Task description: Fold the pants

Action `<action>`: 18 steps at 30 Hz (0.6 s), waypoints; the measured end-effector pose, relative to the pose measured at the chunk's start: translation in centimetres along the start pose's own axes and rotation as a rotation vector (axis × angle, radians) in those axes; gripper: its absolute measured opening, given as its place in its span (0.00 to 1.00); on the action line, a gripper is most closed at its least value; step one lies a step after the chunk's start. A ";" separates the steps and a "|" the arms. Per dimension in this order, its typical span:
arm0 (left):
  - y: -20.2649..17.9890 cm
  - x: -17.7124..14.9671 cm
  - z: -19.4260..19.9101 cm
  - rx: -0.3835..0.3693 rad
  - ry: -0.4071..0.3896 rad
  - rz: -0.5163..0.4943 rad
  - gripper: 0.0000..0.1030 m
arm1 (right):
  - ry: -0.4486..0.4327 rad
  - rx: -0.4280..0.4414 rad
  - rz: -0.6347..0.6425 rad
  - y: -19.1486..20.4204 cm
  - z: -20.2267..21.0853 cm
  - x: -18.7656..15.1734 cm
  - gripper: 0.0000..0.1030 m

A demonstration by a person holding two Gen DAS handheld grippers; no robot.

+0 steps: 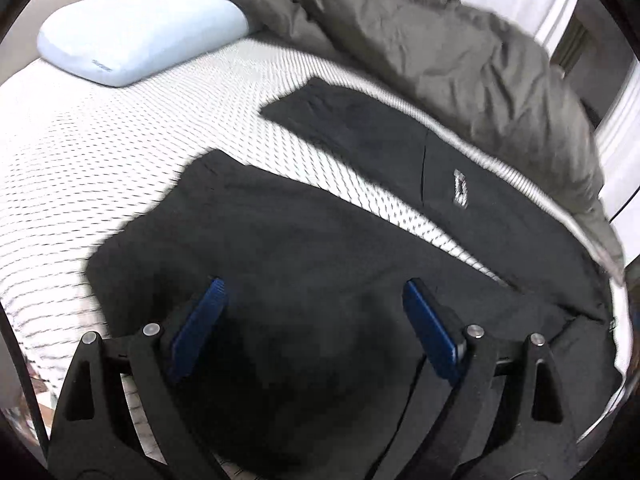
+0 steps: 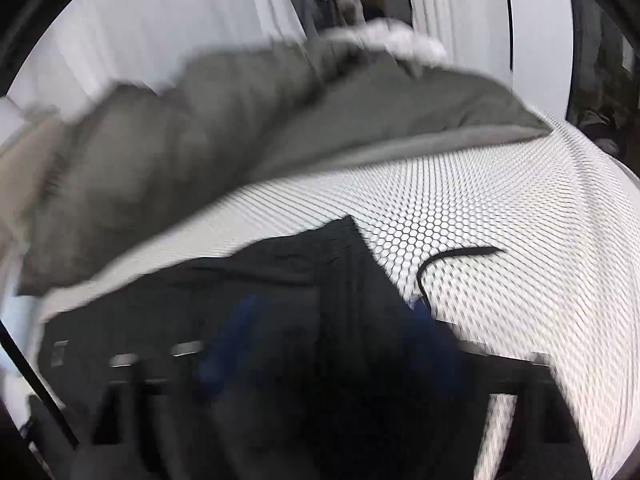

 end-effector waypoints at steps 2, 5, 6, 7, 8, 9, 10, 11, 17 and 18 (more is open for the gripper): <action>1.7 0.0 1.2 -0.002 -0.005 0.039 0.89 | -0.025 0.033 -0.009 0.3 4.1 -2.6 0.96; 4.2 -0.6 2.2 -0.030 0.003 0.104 0.89 | -0.089 0.053 -0.049 -0.5 10.3 -7.9 0.96; 4.7 -0.8 2.6 -0.053 0.007 0.128 0.89 | -0.097 0.053 -0.079 -1.1 11.8 -9.9 0.96; 5.2 -1.1 2.8 -0.064 0.008 0.146 0.89 | -0.097 0.055 -0.093 -1.2 12.6 -11.7 0.96; 5.5 -1.5 3.2 -0.071 0.012 0.159 0.89 | -0.100 0.053 -0.114 -1.7 13.6 -13.5 0.96; 5.8 -1.9 3.4 -0.065 0.011 0.168 0.89 | -0.102 0.054 -0.136 -2.1 13.9 -15.2 0.96; 6.0 -2.1 3.7 -0.058 0.006 0.178 0.89 | -0.083 0.073 -0.156 -2.2 14.2 -16.8 0.96; 6.2 -2.4 4.0 -0.059 0.001 0.186 0.89 | -0.057 0.086 -0.167 -2.3 13.6 -18.0 0.96; 7.7 -4.3 5.3 -0.075 0.005 0.224 0.89 | 0.013 0.114 -0.215 -2.2 9.3 -20.4 0.74; 8.2 -4.6 5.5 -0.071 0.006 0.236 0.89 | 0.006 0.075 -0.241 -2.7 8.4 -20.1 0.58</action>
Point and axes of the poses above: each gripper's, at about its wrist camera, not at the fingertips, and z roughly against the way its jaws point, y to its left, x to its top, the point moved 10 cm from there along -z, roughly the way its jaws point, and after that the axes turned 5 degrees about x, right-handed, at the moved point
